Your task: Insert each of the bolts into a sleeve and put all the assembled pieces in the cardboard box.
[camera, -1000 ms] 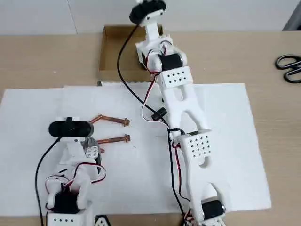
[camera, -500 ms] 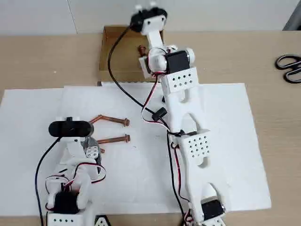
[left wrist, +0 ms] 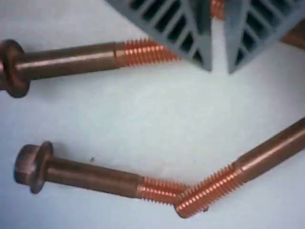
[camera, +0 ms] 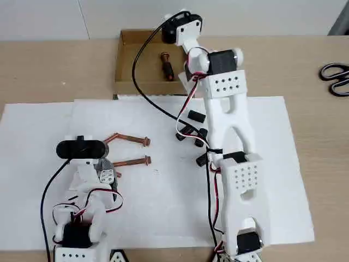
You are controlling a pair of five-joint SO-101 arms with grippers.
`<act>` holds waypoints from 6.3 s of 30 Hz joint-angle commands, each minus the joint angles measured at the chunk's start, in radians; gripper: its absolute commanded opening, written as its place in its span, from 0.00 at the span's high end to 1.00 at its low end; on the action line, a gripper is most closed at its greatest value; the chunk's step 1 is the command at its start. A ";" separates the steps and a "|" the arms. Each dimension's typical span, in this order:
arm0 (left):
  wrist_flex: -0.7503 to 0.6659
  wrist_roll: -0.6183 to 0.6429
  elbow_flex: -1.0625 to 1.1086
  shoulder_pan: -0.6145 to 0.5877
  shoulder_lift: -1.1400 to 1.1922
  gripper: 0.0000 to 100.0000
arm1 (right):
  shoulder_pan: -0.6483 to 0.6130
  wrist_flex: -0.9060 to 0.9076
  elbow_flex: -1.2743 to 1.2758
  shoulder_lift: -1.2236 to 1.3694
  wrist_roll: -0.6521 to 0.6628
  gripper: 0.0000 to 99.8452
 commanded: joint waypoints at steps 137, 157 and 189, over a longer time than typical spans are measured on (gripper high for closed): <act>0.575 -1.019 -1.394 0.117 1.626 0.99 | 0.750 -0.257 1.880 -1.391 -0.382 1.00; 0.545 -1.428 -1.395 0.172 1.806 0.91 | 0.745 -0.246 1.880 -1.391 -0.379 1.00; 0.307 -1.379 -1.406 0.273 1.985 0.91 | 0.745 -0.249 1.880 -1.391 -0.379 1.00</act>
